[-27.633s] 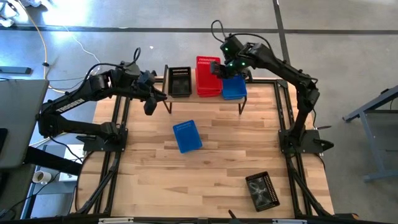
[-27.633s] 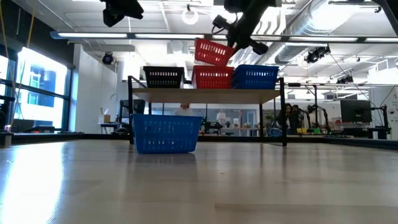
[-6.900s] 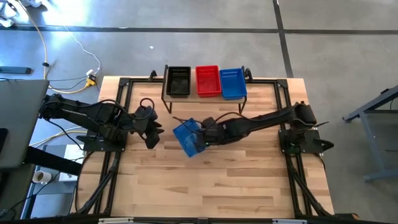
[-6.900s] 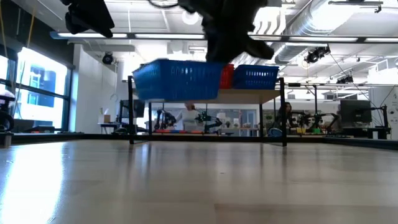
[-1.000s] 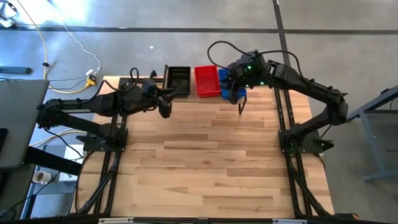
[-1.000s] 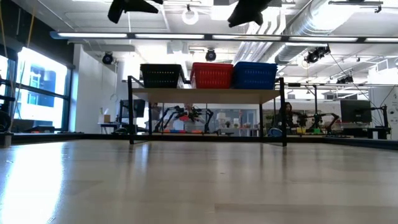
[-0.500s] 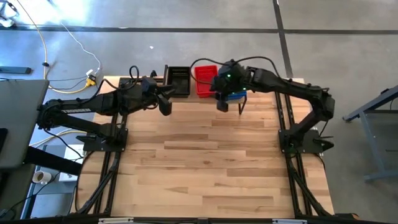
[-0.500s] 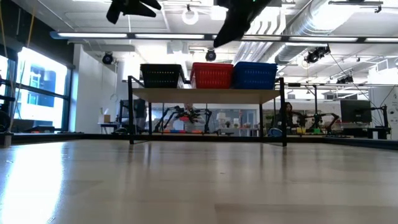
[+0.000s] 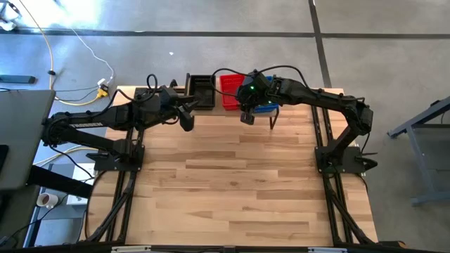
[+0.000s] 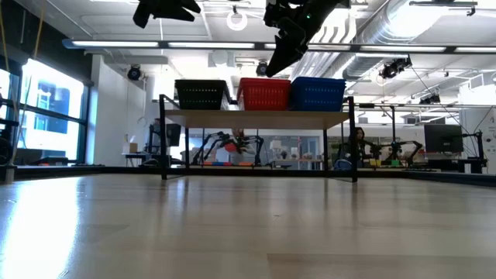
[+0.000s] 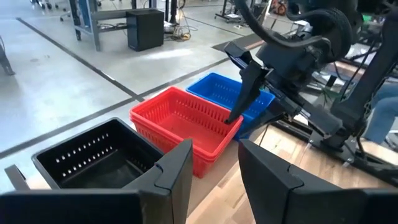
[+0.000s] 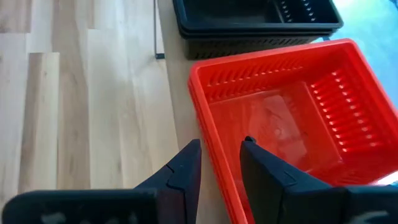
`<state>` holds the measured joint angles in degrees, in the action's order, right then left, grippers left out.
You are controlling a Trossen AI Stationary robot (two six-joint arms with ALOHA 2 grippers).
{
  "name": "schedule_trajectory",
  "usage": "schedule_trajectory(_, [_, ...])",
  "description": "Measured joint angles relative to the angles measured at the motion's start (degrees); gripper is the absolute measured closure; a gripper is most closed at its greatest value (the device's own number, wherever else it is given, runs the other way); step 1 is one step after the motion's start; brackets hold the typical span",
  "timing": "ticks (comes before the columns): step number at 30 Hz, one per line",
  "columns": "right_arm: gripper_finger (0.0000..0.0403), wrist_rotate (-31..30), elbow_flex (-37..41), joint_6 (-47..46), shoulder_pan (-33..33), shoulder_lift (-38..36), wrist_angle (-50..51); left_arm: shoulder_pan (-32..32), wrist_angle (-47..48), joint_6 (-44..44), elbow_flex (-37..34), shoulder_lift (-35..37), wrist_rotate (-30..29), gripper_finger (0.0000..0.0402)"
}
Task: Stack baskets on shelf by color
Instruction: Adjust the stacked red bins on the shelf
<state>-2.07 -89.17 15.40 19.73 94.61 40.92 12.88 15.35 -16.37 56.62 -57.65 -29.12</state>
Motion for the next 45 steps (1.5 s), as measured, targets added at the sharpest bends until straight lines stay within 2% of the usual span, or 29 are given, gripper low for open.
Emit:
schedule_trajectory(15, [0.0305,-0.77,0.02,-0.08,0.04,2.27,-0.86,0.0,0.0,2.02,0.02,0.0,0.01,0.0282])
schedule_trajectory(34, [0.0305,1.24,0.04,-0.33,-0.49,3.89,-3.92,0.0,0.04,2.02,0.04,0.0,0.42,0.0282])
schedule_trajectory(45, [0.0367,1.49,0.04,-0.29,-0.45,4.21,-6.2,0.0,0.04,1.99,0.04,0.0,0.55,0.0282])
